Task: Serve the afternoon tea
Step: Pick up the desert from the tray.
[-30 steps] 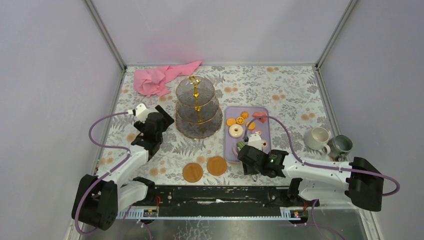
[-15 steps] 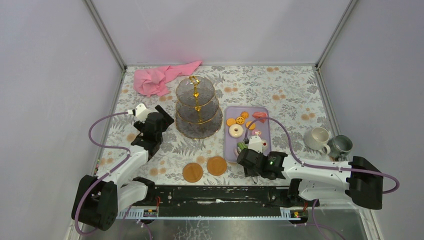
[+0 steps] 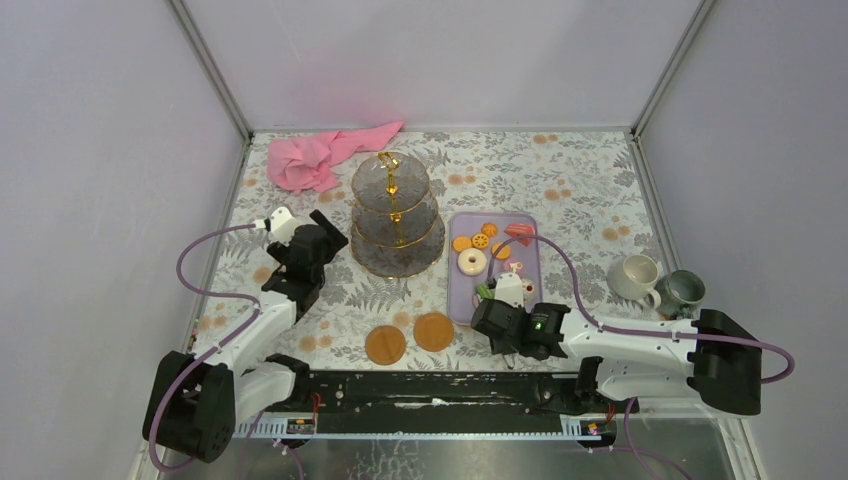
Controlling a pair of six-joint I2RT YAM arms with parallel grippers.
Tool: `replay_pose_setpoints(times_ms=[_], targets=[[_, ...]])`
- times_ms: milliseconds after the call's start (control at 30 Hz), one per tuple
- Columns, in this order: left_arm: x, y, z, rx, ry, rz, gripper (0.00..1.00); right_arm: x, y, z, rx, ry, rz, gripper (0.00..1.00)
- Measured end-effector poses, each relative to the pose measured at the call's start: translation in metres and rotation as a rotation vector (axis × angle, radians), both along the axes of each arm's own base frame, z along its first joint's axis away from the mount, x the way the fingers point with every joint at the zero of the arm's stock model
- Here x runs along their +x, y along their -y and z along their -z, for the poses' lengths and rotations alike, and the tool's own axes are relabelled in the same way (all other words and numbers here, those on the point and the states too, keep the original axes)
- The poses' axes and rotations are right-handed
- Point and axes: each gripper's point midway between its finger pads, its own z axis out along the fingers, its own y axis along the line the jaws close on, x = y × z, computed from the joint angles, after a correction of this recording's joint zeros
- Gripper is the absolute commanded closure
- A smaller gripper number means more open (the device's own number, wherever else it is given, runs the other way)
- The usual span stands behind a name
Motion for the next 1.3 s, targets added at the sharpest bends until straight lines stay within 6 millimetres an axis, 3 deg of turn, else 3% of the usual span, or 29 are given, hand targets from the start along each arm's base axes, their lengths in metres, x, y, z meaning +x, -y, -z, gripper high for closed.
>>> replay_pose_setpoints(times_ms=[733, 933, 1300], targets=[[0.0, 0.002, -0.005, -0.004, 0.015, 0.006, 0.0, 0.004, -0.008, -0.029, 0.024, 0.06, -0.021, 0.86], [0.0, 0.002, -0.005, -0.003, 0.015, 0.005, 0.0, 0.008, -0.016, -0.048, 0.044, 0.087, -0.03, 0.86], [0.0, 0.002, -0.005, -0.003, 0.015, 0.004, 0.0, 0.027, -0.048, -0.101, 0.09, 0.177, -0.072, 0.85]])
